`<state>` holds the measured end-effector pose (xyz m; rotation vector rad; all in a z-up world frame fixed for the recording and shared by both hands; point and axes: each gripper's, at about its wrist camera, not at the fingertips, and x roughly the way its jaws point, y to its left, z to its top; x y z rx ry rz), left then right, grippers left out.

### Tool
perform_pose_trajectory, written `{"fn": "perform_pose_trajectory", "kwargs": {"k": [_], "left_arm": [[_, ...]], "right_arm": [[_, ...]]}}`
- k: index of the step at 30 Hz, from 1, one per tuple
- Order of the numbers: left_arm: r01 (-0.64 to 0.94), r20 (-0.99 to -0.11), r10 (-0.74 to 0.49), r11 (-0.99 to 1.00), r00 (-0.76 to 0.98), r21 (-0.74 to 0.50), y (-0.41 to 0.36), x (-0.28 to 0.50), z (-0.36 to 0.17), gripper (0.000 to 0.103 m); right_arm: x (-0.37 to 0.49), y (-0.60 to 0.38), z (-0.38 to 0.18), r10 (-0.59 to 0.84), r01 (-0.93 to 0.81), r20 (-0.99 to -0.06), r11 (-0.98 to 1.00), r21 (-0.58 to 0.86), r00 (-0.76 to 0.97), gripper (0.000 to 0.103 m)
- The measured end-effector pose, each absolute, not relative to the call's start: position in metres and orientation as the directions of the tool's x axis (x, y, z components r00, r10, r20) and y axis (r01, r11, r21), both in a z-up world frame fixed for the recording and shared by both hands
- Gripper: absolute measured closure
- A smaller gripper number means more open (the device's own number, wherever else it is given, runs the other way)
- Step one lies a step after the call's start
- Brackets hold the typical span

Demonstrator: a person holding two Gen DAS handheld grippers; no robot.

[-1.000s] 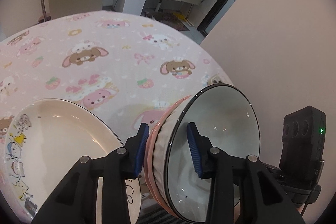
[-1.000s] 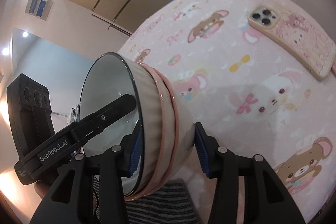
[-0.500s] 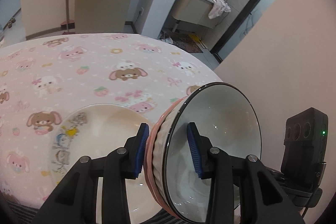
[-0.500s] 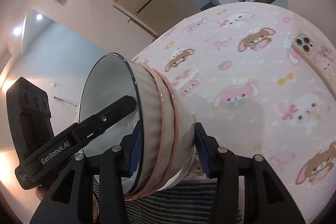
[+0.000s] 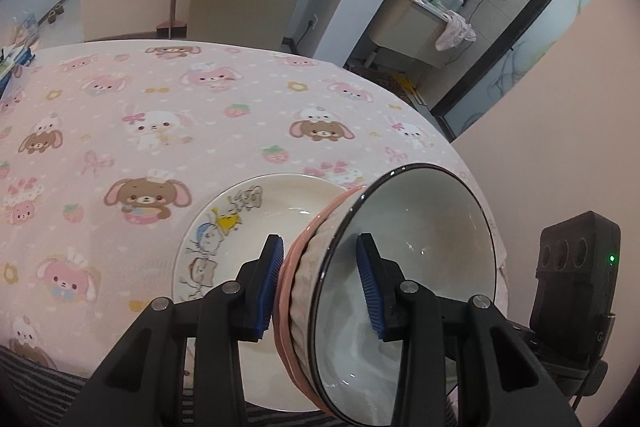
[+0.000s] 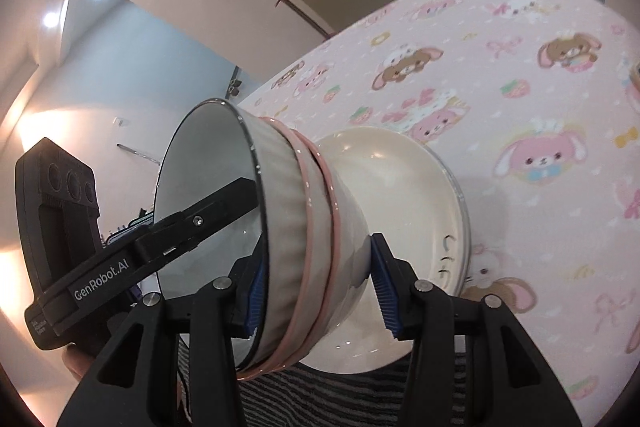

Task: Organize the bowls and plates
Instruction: 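Carry the bowl stack with the right tool over the plate stack, then lower the bowl stack onto the plates and open the right tool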

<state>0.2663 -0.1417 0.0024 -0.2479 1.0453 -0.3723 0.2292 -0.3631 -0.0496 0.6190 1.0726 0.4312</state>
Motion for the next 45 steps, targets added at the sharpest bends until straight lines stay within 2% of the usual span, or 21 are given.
{"fn": "perform_pose_trajectory", "kwargs": {"k": [5, 24, 35, 41, 45], "left_arm": [[0.145, -0.81, -0.409, 0.911, 0.419, -0.386, -0.133, 0.273, -0.016, 0.063], [0.16, -0.81, -0.419, 0.907, 0.409, -0.389, -0.132, 0.281, -0.04, 0.063], [0.18, -0.809, -0.406, 0.914, 0.426, -0.363, -0.134, 0.278, -0.039, 0.063], [0.186, -0.795, -0.393, 0.919, 0.463, -0.347, -0.132, 0.275, -0.03, 0.063], [0.22, -0.783, -0.35, 0.936, 0.515, -0.274, -0.132, 0.264, -0.018, 0.063]], "right_arm": [[0.234, -0.352, -0.064, 0.614, -0.018, -0.687, 0.751, 0.66, 0.388, 0.058], [0.24, -0.344, -0.085, 0.572, -0.043, -0.728, 0.796, 0.603, 0.379, 0.057], [0.241, -0.339, -0.081, 0.534, -0.065, -0.745, 0.827, 0.558, 0.399, 0.055], [0.235, -0.336, -0.064, 0.459, -0.113, -0.746, 0.877, 0.467, 0.482, 0.054], [0.235, -0.34, -0.062, 0.469, -0.116, -0.738, 0.871, 0.477, 0.486, 0.054]]}}
